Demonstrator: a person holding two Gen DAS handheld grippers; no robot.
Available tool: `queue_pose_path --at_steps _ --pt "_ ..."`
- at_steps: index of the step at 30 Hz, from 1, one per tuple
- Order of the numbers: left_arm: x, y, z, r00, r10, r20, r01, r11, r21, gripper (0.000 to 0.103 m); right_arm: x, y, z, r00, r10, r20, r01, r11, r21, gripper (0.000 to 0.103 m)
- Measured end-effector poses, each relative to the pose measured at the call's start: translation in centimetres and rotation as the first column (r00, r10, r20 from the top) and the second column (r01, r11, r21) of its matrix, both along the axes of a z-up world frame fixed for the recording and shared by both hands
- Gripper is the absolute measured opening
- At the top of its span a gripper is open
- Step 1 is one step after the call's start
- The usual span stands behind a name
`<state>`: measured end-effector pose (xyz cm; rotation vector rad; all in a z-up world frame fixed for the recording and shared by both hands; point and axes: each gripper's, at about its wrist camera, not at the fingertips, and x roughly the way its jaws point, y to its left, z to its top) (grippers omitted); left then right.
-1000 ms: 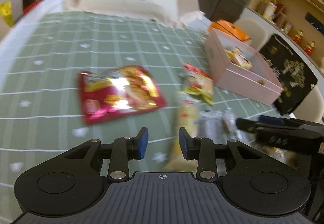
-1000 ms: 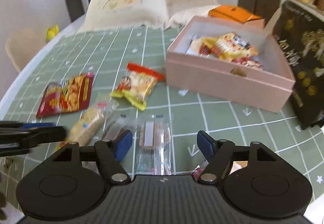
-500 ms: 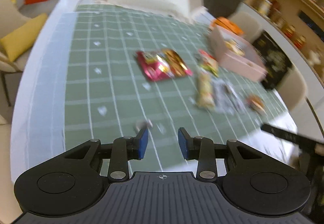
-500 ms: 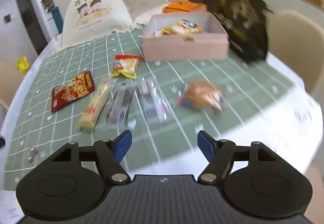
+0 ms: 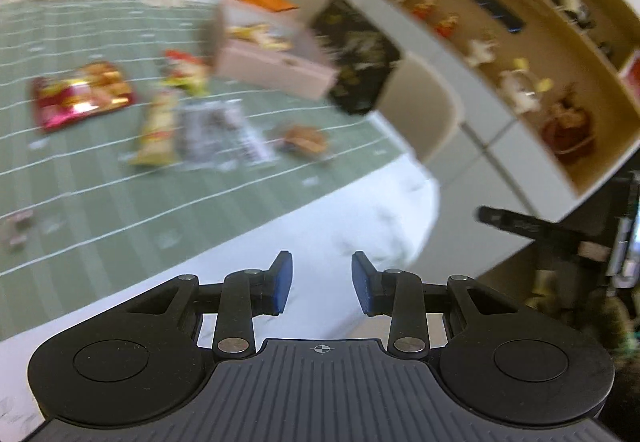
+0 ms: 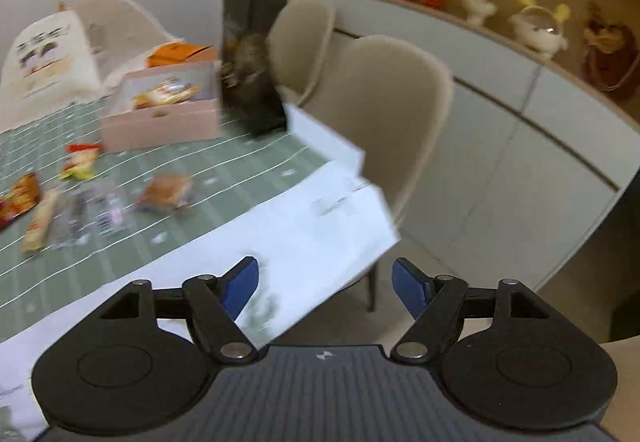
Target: Organize snacks
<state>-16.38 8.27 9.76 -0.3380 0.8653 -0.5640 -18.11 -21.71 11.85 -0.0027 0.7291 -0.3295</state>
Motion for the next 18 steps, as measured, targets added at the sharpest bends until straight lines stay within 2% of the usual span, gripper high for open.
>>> queue_pose_path --at_steps 2,5,7,9,10,12,15,17,18 --pt "1.5 -1.4 -0.3 0.999 0.011 0.040 -0.012 0.999 0.031 0.037 1.1 -1.5 0.1 1.000 -0.011 0.014 0.011 1.000 -0.010 0.084" --pt "5.7 -2.0 -1.6 0.990 0.134 0.043 -0.138 0.986 0.099 0.037 5.0 -2.8 -0.8 0.998 0.060 -0.011 -0.060 0.998 0.018 0.084" --pt "9.0 -1.4 -2.3 0.971 0.233 0.048 -0.237 0.959 0.154 0.037 8.5 -2.3 -1.8 0.989 0.140 -0.043 -0.138 0.989 0.044 0.084" --pt "11.8 -0.8 -2.7 0.950 0.306 0.060 -0.312 0.924 0.222 0.037 11.4 -1.3 -2.8 0.965 0.253 -0.064 -0.249 0.966 0.063 0.084" --pt "13.1 -0.6 -2.9 0.939 0.340 0.045 -0.341 0.909 0.240 0.037 12.6 -0.7 -3.2 0.946 0.316 -0.072 -0.311 0.948 0.070 0.084" --pt "14.5 -0.3 -3.0 0.926 0.376 0.011 -0.368 0.900 0.234 0.037 15.7 0.8 -4.4 0.889 0.446 -0.105 -0.433 0.893 0.126 0.084" --pt "15.7 -1.1 -3.0 0.937 0.349 -0.035 -0.335 0.920 0.204 0.037 19.3 3.3 -6.0 0.763 0.629 -0.148 -0.598 0.774 0.210 0.084" --pt "16.8 -2.4 -3.4 0.938 0.340 -0.060 -0.323 0.927 0.191 0.037 20.9 4.9 -6.8 0.704 0.692 -0.160 -0.668 0.722 0.181 0.084" --pt "17.4 -3.1 -3.6 0.937 0.342 -0.070 -0.324 0.926 0.192 0.037 21.8 5.4 -7.2 0.685 0.709 -0.168 -0.690 0.706 0.163 0.084"
